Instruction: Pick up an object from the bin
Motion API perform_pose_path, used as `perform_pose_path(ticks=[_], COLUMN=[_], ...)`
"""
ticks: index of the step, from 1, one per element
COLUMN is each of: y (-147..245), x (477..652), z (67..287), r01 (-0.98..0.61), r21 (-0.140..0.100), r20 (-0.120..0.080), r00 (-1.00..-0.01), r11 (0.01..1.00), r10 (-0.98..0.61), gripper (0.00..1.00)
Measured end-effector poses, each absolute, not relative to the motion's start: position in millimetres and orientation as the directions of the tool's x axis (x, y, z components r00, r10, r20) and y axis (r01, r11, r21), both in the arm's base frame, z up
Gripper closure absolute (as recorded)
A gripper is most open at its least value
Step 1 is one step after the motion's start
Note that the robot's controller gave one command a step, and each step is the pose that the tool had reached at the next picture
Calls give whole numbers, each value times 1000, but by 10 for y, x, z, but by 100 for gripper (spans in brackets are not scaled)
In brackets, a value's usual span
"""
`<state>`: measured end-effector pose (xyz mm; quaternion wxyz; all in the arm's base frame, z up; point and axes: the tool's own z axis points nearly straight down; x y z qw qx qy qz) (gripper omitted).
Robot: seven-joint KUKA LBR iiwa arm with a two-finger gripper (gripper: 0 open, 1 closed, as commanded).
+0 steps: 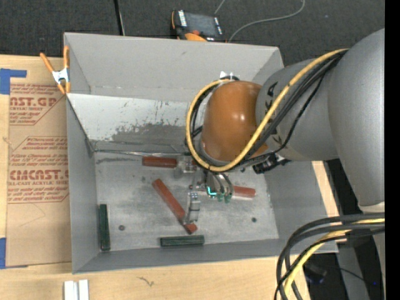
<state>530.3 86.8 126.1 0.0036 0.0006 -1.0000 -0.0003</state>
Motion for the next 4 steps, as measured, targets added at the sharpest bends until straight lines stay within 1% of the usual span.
perform_pose_path(ticks=[1,2,3,4], y=[950,1319,1180,1189], x=[5021,5209,5568,5560], z=[663,1064,676,699], r01=[-20,-218,-194,-195], r21=[1,1,0,2], r20=[6,-4,-2,-2], r00=[-1000,-976,-981,-981], r11=[1000,976,981,981], r10=[-20,-218,-194,-195], gripper=[0,0,0,100])
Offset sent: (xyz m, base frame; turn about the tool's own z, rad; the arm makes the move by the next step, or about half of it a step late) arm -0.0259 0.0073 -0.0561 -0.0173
